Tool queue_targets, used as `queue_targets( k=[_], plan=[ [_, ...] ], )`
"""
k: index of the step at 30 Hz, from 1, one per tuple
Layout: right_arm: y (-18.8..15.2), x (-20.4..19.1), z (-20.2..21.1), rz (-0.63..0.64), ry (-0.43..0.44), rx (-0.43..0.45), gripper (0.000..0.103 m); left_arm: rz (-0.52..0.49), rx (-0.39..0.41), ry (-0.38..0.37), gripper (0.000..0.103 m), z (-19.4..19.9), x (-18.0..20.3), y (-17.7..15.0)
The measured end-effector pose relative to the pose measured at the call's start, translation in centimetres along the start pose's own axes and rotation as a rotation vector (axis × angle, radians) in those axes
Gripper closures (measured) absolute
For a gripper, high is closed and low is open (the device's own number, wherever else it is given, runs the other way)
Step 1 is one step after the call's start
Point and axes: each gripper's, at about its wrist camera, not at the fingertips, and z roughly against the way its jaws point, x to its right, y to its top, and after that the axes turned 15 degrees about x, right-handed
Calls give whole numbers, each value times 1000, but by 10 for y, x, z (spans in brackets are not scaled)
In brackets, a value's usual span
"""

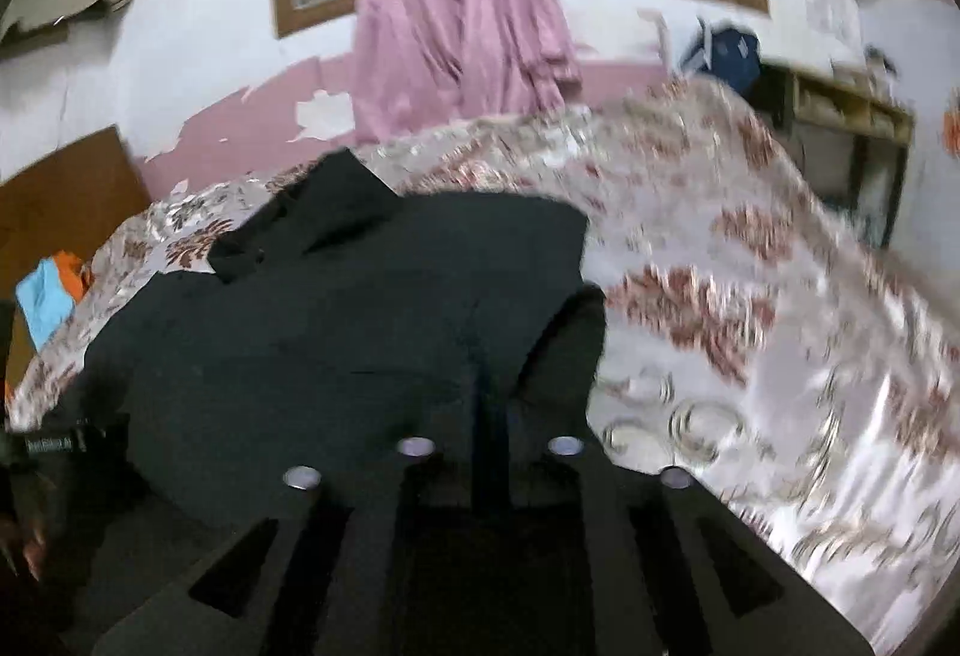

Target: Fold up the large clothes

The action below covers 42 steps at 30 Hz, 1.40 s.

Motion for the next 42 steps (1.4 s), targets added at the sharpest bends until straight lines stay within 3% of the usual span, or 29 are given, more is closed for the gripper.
queue_targets(
  k=[2, 3, 5, 7, 11, 12, 14, 18, 29, 35, 36, 38, 40, 42],
  plan=[
    [3, 8, 9, -45, -17, 42, 46, 29, 47, -43, 21, 14, 1, 4],
    [2, 15, 14, -57, -16, 68, 43, 41, 80, -70, 20, 21, 2, 8],
    [6, 10, 25, -54, 2, 132, 43, 42, 117, -100, 13, 26, 9, 13],
    [3, 5, 23, -28, 46, 140, 43, 25, 113, -105, 13, 20, 21, 18],
    [-10, -22, 4, 48, 119, 61, 43, 24, 34, -112, 12, -12, 38, 13],
    [-14, -27, -1, 69, 124, 37, 43, 27, 22, -104, 7, -19, 40, 9],
    [-23, -33, -18, 106, 107, -44, 43, 25, 23, -91, 0, -30, 39, 3],
    [-30, -28, -32, 79, 117, -87, 43, -38, 55, -107, 0, -41, 41, -7],
    [-42, -38, -43, 155, 76, -123, 41, -129, -77, -67, 0, -71, 53, -2],
    [-41, -44, -37, 192, 51, -104, 36, -50, -144, -131, 0, -57, 36, 8],
    [-38, -43, -34, 186, 54, -97, 34, 6, -160, -122, 0, -48, 30, 11],
    [-33, -40, -20, 156, 60, -63, 20, 91, -160, -104, 0, -34, 20, 15],
    [-29, -33, -4, 94, 66, -34, 13, 164, -147, -58, 0, -15, 10, 19],
    [-28, -26, 11, 32, 77, -28, 12, 207, -120, -11, 0, 5, 2, 24]
  ],
)
